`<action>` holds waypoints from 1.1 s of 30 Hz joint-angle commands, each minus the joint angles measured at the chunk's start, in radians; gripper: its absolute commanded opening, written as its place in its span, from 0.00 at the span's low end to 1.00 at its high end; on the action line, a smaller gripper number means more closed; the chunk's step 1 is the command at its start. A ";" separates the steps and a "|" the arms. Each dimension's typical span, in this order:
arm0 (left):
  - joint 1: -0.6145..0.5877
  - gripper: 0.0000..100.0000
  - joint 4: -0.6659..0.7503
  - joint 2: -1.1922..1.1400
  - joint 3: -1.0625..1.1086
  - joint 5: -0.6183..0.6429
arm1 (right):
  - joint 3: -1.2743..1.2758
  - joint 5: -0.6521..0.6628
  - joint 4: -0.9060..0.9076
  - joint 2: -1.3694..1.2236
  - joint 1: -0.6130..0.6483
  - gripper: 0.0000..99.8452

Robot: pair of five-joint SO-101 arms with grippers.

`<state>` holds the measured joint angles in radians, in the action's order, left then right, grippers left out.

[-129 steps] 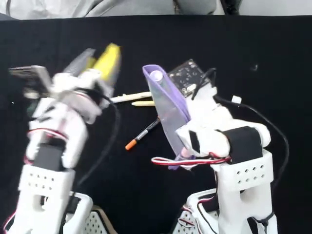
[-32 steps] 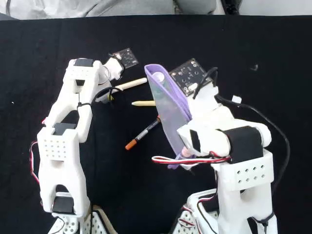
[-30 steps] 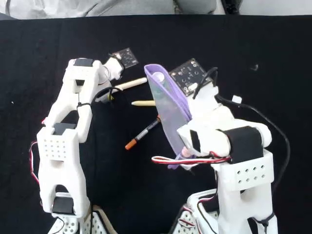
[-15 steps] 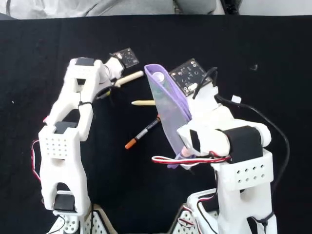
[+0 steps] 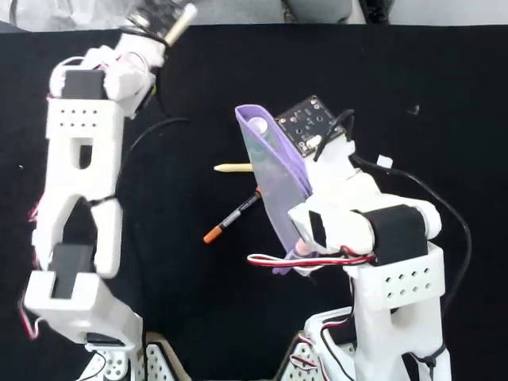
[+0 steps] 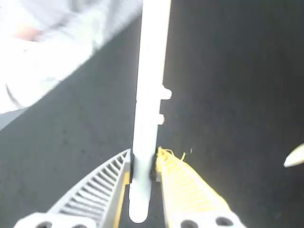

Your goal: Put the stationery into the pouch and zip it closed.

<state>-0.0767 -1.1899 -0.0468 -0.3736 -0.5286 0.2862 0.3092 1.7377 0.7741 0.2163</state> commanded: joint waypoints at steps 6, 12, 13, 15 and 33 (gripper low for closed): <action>0.001 0.03 0.020 0.235 -0.031 0.456 | -0.005 -0.002 0.014 0.015 -0.012 0.01; 0.030 0.03 0.150 0.354 0.062 0.740 | -0.005 -0.002 0.012 0.015 -0.011 0.01; 0.050 0.03 0.163 0.387 0.091 0.770 | -0.005 -0.002 0.012 0.015 -0.011 0.01; 0.090 0.03 0.183 0.466 0.166 0.804 | -0.005 -0.002 0.012 0.012 -0.011 0.01; 0.335 0.03 0.993 1.137 1.113 0.907 | 0.015 0.000 0.000 0.015 -0.011 0.01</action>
<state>0.2225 -0.2509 1.0196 0.7158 0.3153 0.3030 0.3092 1.7361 0.7802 0.2163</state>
